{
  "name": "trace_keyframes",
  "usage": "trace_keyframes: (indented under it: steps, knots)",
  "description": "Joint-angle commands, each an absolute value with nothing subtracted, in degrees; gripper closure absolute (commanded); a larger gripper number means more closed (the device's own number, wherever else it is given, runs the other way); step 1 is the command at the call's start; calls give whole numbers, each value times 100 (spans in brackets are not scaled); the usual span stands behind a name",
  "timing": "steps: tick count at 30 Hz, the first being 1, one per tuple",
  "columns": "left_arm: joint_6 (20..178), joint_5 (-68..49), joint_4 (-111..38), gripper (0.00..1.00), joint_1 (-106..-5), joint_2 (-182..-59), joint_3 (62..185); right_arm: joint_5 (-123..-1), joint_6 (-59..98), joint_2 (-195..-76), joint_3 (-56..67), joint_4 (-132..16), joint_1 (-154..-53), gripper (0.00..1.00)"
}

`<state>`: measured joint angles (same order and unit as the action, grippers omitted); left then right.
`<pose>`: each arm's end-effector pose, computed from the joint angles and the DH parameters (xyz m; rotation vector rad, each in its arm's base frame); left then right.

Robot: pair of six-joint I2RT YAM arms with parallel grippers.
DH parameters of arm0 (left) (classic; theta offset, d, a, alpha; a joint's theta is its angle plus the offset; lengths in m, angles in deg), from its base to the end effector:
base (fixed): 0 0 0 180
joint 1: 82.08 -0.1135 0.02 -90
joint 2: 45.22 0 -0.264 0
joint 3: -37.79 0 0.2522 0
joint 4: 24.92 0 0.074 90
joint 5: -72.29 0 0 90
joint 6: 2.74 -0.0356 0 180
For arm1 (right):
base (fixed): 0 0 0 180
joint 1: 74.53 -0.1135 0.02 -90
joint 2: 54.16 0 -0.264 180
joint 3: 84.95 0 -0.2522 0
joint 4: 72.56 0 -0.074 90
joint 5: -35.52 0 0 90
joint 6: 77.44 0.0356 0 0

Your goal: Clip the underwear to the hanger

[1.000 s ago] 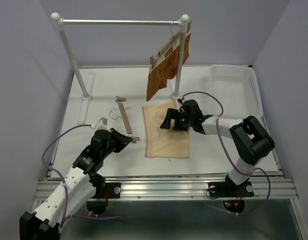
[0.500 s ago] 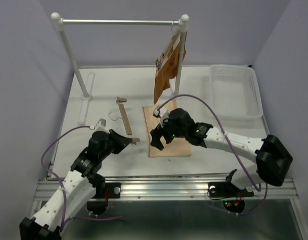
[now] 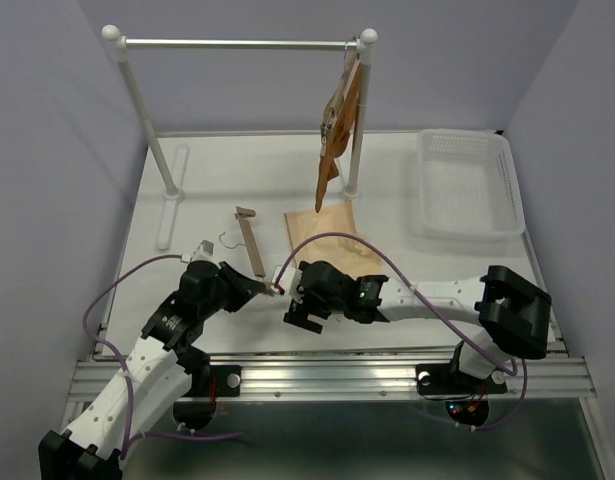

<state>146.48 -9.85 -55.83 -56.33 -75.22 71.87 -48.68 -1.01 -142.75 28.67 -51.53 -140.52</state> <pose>0.1244 -0.0654 0.2141 -0.5459 2.1391 -1.0277 0.1362 0.2970 0.2071 -1.4611 1.8352 0.3412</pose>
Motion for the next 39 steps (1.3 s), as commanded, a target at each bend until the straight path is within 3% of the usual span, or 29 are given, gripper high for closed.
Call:
trace_keyframes:
  steps: [1,13,17,21,26,32,39]
  knots:
    - [14702,-1050,-5678,100,-5677,-7563,7616,-4394,-581,-14669,2618,-5300,-14343,4]
    - [14834,-813,-5530,100,-5677,-7650,7370,-4385,-818,-15145,2829,-6108,-14343,15]
    - [14878,-769,-5459,100,-5677,-7721,7326,-4394,-906,-15277,2873,-6179,-14343,27]
    - [14913,-778,-5468,100,-5677,-7686,7300,-4429,-898,-15400,2908,-6196,-14343,47]
    - [14957,-769,-5450,100,-5686,-7677,7212,-4595,-854,-15418,2926,-6161,-14343,64]
    - [15019,-778,-5397,100,-5686,-7651,7115,-5192,-679,-15567,2865,-6100,-14343,99]
    - [15176,-664,-5240,100,-5686,-7695,7001,-4992,137,-14927,3189,-7126,-14343,99]
